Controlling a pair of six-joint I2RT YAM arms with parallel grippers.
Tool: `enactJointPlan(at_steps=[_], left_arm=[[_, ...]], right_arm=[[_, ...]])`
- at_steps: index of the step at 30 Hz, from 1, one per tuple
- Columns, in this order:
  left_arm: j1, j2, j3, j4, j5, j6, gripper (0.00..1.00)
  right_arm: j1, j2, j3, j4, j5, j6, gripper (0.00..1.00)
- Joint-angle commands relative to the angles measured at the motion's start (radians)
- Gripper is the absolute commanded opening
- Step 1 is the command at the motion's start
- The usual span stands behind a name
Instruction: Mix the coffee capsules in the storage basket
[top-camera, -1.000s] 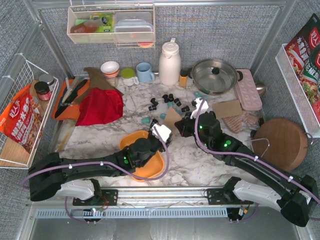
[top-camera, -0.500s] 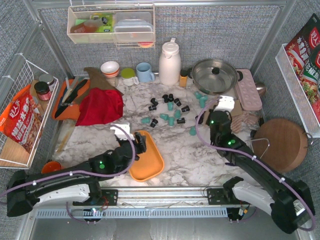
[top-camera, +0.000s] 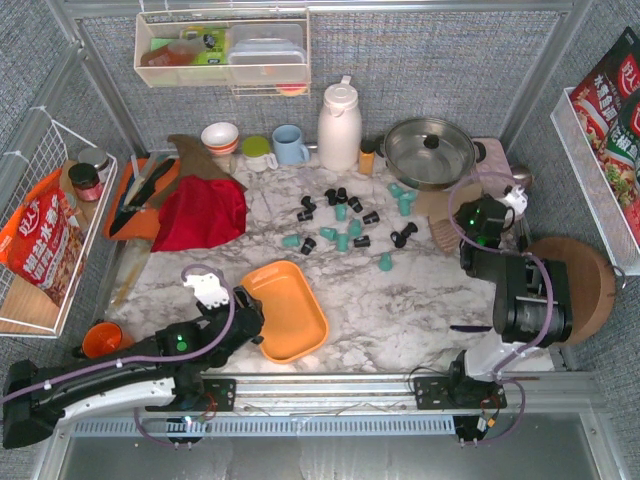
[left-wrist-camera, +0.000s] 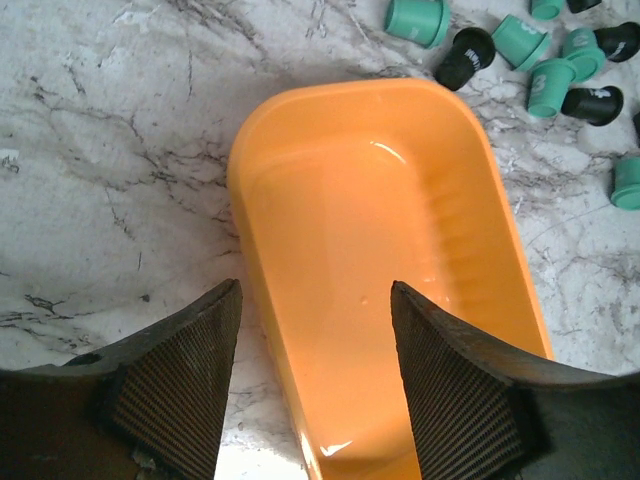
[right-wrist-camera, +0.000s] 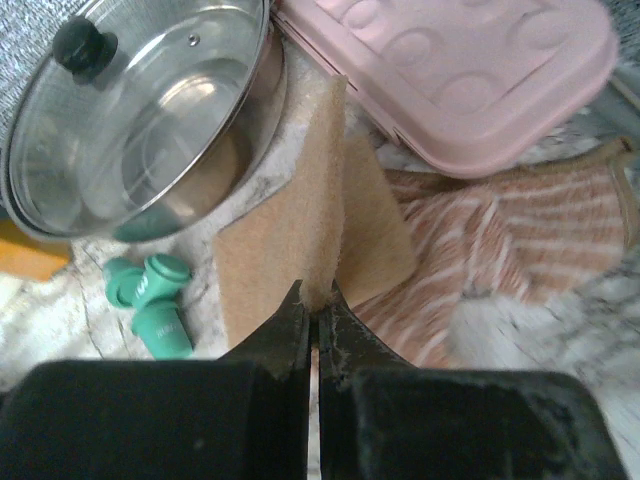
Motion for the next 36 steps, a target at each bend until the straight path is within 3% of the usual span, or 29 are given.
enactJointPlan(at_steps=[1,4,8,11,16,21,31,33,36], left_arm=[[0.001,0.004,-0.015,-0.004,0.011,-0.03,0.72],[0.003,0.019,-0.027,0.002,0.018,-0.034,0.74],[0.01,0.024,-0.046,0.017,0.025,-0.041,0.75],[0.02,0.02,-0.054,0.029,0.035,-0.037,0.75],[0.03,0.025,-0.064,0.052,0.055,-0.031,0.75],[0.041,0.044,-0.081,0.087,0.078,-0.027,0.74],[0.07,0.089,-0.081,0.122,0.112,-0.009,0.66],[0.081,0.107,-0.081,0.137,0.124,-0.002,0.58],[0.096,0.14,-0.075,0.16,0.14,0.008,0.35]], right_arm=[[-0.05,0.066,0.046,0.137,-0.191,0.09,0.41],[-0.054,0.006,0.056,-0.085,-0.064,0.074,0.67],[-0.053,-0.111,0.095,-0.377,0.126,0.041,0.79],[-0.028,-0.217,0.114,-0.477,0.245,0.0,0.84],[0.108,-0.345,0.197,-0.622,0.36,-0.134,0.89],[0.326,-0.459,0.25,-0.747,0.325,-0.242,0.89],[0.681,-0.667,0.072,-0.845,0.247,-0.295,0.86],[0.705,-0.693,0.033,-0.845,0.239,-0.297,0.85],[0.724,-0.718,-0.003,-0.841,0.22,-0.28,0.84]])
